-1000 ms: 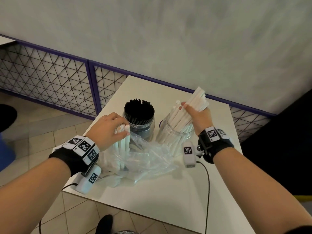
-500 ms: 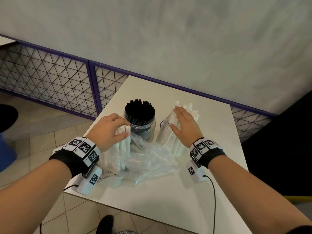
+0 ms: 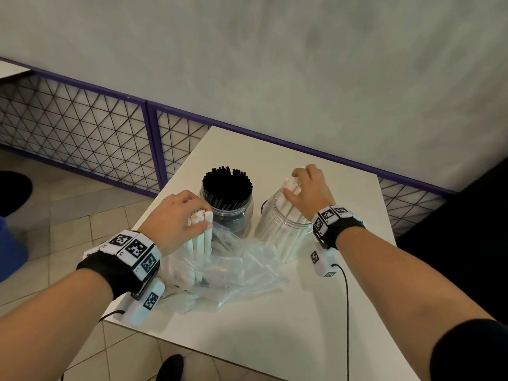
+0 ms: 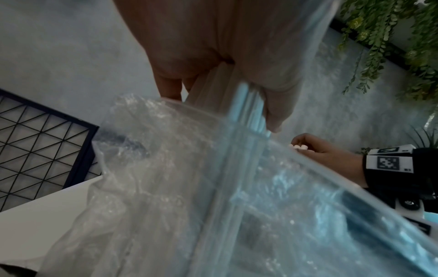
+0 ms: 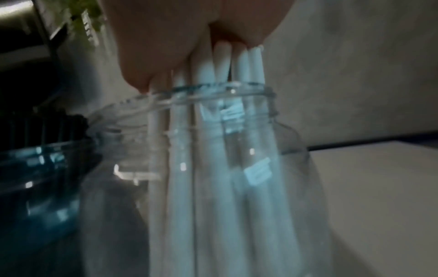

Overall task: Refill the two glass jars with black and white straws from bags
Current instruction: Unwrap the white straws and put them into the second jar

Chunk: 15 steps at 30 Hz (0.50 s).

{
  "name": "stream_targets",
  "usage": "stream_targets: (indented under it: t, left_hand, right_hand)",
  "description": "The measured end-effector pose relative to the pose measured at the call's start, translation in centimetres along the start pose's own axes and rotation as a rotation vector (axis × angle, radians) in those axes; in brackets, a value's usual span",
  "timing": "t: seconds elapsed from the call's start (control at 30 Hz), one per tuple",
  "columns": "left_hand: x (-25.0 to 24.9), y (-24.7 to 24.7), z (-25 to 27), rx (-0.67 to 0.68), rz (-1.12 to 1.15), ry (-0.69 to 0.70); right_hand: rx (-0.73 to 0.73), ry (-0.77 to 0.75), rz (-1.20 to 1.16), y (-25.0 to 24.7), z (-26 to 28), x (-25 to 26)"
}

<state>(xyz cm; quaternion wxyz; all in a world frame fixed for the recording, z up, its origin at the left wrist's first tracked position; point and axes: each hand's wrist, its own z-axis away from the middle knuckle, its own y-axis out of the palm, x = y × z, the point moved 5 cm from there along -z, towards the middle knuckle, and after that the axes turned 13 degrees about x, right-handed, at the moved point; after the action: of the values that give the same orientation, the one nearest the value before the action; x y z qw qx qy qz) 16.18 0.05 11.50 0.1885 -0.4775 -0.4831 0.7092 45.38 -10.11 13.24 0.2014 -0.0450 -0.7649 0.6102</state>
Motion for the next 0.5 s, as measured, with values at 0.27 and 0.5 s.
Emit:
stream_targets:
  t: [0.27, 0.5]
  left_hand:
    - [-0.1, -0.1, -0.1, 0.005, 0.01, 0.011]
    - [-0.3, -0.1, -0.1, 0.006, 0.003, 0.006]
  right_hand:
    - [0.089, 0.124, 0.202, -0.1, -0.2, -0.2]
    - [0.225, -0.104, 0.246, 0.6, -0.2, 0.6]
